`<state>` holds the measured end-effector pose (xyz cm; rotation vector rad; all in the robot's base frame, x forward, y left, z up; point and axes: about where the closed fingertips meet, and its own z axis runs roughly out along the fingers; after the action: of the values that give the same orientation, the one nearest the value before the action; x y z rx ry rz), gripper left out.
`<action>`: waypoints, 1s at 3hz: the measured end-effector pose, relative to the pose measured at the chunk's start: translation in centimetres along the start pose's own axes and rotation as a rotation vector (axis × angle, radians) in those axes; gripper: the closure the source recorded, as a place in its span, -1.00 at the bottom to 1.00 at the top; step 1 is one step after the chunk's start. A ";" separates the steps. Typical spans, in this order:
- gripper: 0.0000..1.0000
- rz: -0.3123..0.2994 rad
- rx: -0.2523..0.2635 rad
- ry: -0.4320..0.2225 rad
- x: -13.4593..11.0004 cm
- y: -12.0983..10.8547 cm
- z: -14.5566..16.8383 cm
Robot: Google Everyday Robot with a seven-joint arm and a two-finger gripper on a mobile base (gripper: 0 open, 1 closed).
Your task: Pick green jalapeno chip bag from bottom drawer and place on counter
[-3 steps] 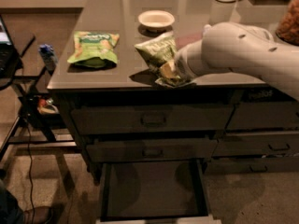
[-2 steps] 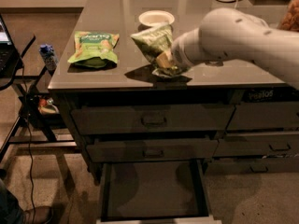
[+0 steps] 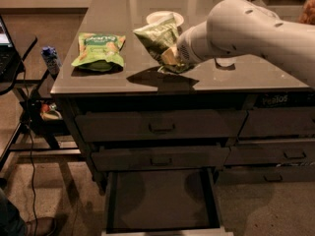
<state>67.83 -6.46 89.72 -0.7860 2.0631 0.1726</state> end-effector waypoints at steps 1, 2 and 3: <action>1.00 0.010 -0.024 0.046 -0.2 0.3 2.2; 1.00 -0.001 -0.048 0.074 -0.7 1.2 4.2; 0.64 -0.001 -0.049 0.075 -0.7 1.2 4.3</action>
Offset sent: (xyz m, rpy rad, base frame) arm 0.0406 0.0509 -0.0348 -0.0449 0.1176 0.0504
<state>70.39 -3.44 87.49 -0.8348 2.1357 0.1958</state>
